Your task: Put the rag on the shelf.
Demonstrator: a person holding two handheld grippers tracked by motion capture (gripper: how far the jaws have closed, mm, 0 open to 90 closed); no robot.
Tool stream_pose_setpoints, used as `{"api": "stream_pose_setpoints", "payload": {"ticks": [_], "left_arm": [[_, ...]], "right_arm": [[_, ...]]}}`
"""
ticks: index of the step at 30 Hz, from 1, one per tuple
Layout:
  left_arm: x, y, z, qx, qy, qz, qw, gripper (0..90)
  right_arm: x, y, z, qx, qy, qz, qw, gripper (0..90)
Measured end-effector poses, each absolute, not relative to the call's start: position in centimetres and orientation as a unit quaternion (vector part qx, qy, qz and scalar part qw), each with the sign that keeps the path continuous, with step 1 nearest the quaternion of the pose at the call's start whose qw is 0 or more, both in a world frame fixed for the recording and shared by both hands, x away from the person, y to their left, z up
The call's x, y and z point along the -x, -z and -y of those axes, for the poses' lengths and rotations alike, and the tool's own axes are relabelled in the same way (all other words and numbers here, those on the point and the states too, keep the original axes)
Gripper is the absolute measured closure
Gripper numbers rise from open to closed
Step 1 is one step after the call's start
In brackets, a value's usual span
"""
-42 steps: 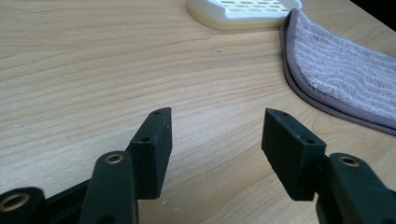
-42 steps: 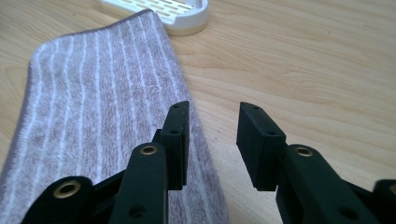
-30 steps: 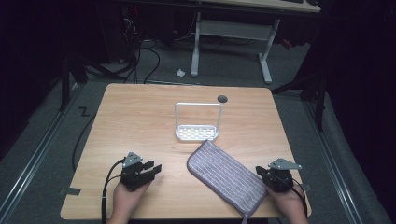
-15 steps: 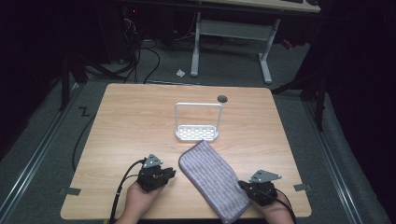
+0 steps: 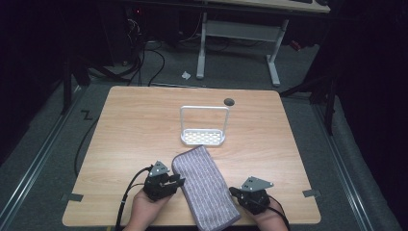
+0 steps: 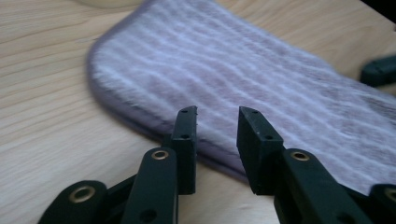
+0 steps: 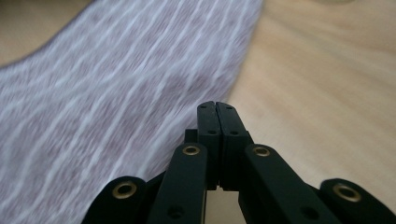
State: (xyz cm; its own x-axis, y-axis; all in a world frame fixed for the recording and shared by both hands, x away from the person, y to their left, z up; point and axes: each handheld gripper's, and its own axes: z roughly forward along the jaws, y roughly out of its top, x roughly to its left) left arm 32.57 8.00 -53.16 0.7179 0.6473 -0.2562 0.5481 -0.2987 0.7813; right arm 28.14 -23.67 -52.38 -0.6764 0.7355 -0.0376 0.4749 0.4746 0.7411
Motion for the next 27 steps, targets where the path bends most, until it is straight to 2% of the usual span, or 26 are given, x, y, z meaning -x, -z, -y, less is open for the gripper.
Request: {"api": "stream_pose_setpoints", "payload": {"ticks": [4,5,6,11,16,19,22,24,27], "left_arm": [[-31.1,53.4,-5.6,-0.826,-0.048,-0.336,0.45,65.4],[-30.9,53.6,-5.1,-0.835,-0.055,-0.326,0.439,65.4],[-30.6,53.8,-4.6,-0.844,-0.067,-0.317,0.427,66.8],[-31.0,54.0,-5.0,-0.841,-0.073,-0.323,0.427,69.9],[-31.9,54.0,-6.2,-0.834,-0.077,-0.339,0.429,70.4],[-32.0,54.0,-6.5,-0.829,-0.064,-0.347,0.434,71.1],[-30.9,54.0,-6.2,-0.84,-0.035,-0.326,0.431,71.2],[-30.5,53.9,-6.1,-0.844,-0.035,-0.319,0.429,71.1],[-29.7,53.7,-5.7,-0.848,-0.036,-0.311,0.427,69.6]], "right_arm": [[-31.2,51.3,22.1,-0.355,-0.376,-0.835,0.19,89.3],[-31.2,51.3,22.1,-0.355,-0.376,-0.835,0.19,89.3],[-32.8,51.3,20.9,-0.353,-0.373,-0.838,0.184,89.2],[-35.1,52.8,18.8,-0.349,-0.344,-0.855,0.168,89.5],[-34.3,53.1,19.0,-0.345,-0.346,-0.858,0.161,89.6],[-32.4,53.1,19.5,-0.334,-0.347,-0.863,0.153,89.3],[-30.8,53.3,20.2,-0.337,-0.357,-0.859,0.144,88.9],[-30.3,53.4,20.5,-0.336,-0.361,-0.858,0.142,88.8],[-29.0,53.5,21.6,-0.34,-0.381,-0.85,0.124,82.2]]}}
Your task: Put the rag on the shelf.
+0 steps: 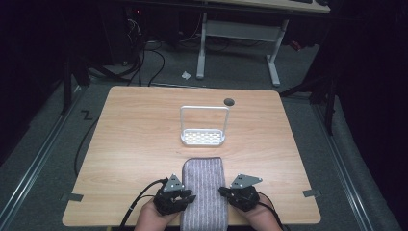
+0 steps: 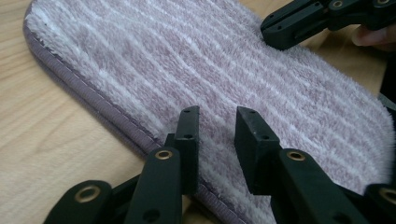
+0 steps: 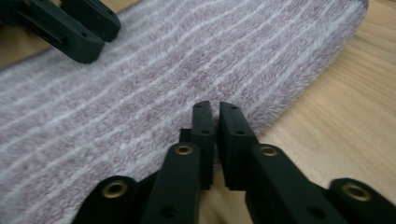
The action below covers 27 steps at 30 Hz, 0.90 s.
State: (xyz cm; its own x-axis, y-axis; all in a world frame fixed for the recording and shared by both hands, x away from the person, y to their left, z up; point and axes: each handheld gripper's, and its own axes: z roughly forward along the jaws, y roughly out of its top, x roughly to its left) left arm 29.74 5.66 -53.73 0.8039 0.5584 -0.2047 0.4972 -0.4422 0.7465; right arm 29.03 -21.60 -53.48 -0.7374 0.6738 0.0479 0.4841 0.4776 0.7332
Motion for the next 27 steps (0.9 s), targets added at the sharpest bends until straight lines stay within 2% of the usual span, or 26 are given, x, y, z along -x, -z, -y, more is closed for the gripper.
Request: {"api": "stream_pose_setpoints", "payload": {"ticks": [7,9,10,11,12,13,15,19,27], "left_arm": [[-30.7,53.3,-7.0,-0.825,-0.07,-0.333,0.452,63.4],[-32.2,53.2,-7.9,-0.801,-0.091,-0.363,0.467,55.3],[-32.2,53.2,-7.9,-0.801,-0.091,-0.363,0.467,52.5],[-32.9,53.1,-8.1,-0.794,-0.092,-0.374,0.471,52.5],[-33.6,53.0,-8.2,-0.786,-0.09,-0.385,0.475,44.8],[-34.3,52.9,-8.2,-0.781,-0.091,-0.393,0.477,44.8],[-35.5,52.7,-7.9,-0.778,-0.102,-0.4,0.474,38.8],[-38.1,52.9,-6.6,-0.775,-0.121,-0.413,0.463,38.5],[-39.1,53.6,-5.5,-0.789,-0.113,-0.41,0.443,42.0]], "right_arm": [[-29.7,52.7,23.0,-0.362,-0.406,-0.825,0.153,71.4],[-30.2,52.6,23.9,-0.379,-0.413,-0.812,0.162,64.6],[-30.2,52.6,23.9,-0.379,-0.413,-0.812,0.162,64.6],[-30.3,52.7,24.2,-0.387,-0.412,-0.808,0.167,62.6],[-30.5,52.8,24.7,-0.401,-0.414,-0.799,0.172,58.8],[-30.5,52.8,24.7,-0.401,-0.414,-0.799,0.172,58.8],[-30.8,52.8,25.3,-0.413,-0.416,-0.789,0.184,54.2],[-31.1,52.8,25.8,-0.423,-0.414,-0.782,0.195,53.8],[-31.4,53.3,25.5,-0.432,-0.4,-0.782,0.207,53.7]]}}
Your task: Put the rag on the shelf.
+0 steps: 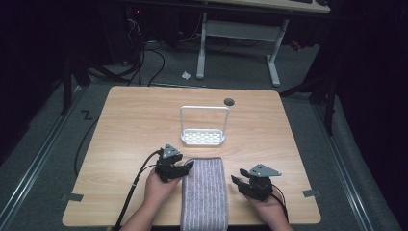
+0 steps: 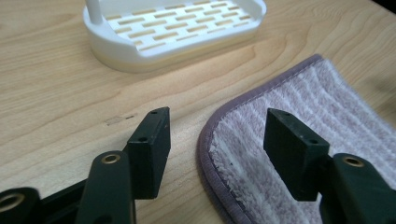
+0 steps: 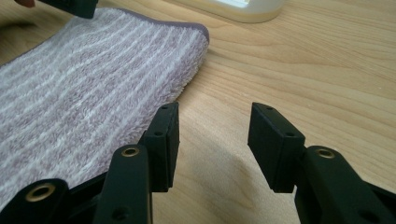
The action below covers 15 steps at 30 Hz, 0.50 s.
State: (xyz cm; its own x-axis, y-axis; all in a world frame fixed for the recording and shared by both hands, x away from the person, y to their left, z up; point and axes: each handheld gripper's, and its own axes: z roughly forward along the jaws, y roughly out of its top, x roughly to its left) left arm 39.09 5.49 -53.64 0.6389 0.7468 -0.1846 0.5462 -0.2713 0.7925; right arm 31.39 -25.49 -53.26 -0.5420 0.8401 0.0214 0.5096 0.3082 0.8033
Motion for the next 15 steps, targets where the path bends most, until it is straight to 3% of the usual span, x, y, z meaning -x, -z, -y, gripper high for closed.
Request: {"api": "stream_pose_setpoints", "payload": {"ticks": [10,11,15], "left_arm": [[-38.0,54.1,-4.8,-0.803,-0.112,-0.401,0.427,51.0],[-37.6,54.1,-4.7,-0.804,-0.116,-0.397,0.428,60.3],[-37.4,54.1,-4.8,-0.805,-0.108,-0.396,0.429,65.5]], "right_arm": [[-33.7,51.9,22.6,-0.425,-0.408,-0.782,0.203,47.6],[-34.9,51.9,21.6,-0.431,-0.395,-0.79,0.186,48.0],[-36.3,52.3,20.3,-0.436,-0.375,-0.799,0.178,51.6]]}}
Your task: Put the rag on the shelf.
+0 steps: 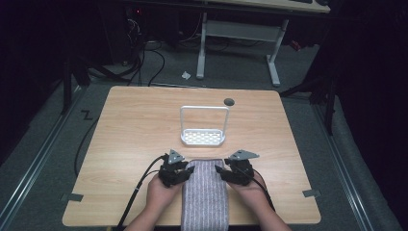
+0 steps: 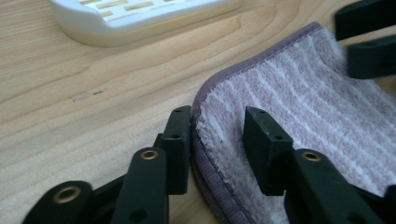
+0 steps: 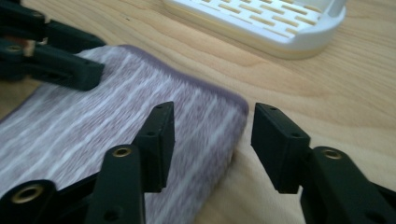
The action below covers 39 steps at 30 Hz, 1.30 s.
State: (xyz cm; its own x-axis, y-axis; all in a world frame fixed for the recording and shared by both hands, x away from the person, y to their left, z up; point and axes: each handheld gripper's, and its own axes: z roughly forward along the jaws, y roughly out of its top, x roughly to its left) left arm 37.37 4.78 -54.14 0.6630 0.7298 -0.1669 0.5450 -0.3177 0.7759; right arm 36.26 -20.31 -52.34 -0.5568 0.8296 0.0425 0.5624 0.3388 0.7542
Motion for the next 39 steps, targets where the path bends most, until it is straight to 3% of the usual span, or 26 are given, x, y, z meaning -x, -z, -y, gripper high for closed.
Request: {"api": "stream_pose_setpoints", "payload": {"ticks": [5,11,15,16,22,39], "left_arm": [[-37.3,54.1,-5.1,-0.801,-0.095,-0.403,0.432,68.3],[-36.8,54.2,-5.1,-0.8,-0.106,-0.404,0.431,63.6],[-36.7,54.2,-5.2,-0.798,-0.104,-0.406,0.433,64.4],[-36.8,54.4,-5.4,-0.793,-0.081,-0.41,0.444,72.3],[-36.7,54.4,-5.4,-0.795,-0.082,-0.408,0.441,77.7],[-34.6,52.5,-5.5,-0.769,-0.132,-0.383,0.495,78.1]], "right_arm": [[-37.8,53.2,19.5,-0.448,-0.358,-0.803,0.164,49.8],[-37.6,53.4,19.4,-0.438,-0.36,-0.809,0.157,51.7],[-37.0,53.5,18.9,-0.416,-0.361,-0.818,0.167,65.1],[-36.8,53.6,18.9,-0.41,-0.363,-0.82,0.169,70.4],[-36.4,53.8,19.0,-0.413,-0.375,-0.815,0.16,79.4],[-33.1,51.6,19.5,-0.391,-0.447,-0.774,0.218,81.4]]}}
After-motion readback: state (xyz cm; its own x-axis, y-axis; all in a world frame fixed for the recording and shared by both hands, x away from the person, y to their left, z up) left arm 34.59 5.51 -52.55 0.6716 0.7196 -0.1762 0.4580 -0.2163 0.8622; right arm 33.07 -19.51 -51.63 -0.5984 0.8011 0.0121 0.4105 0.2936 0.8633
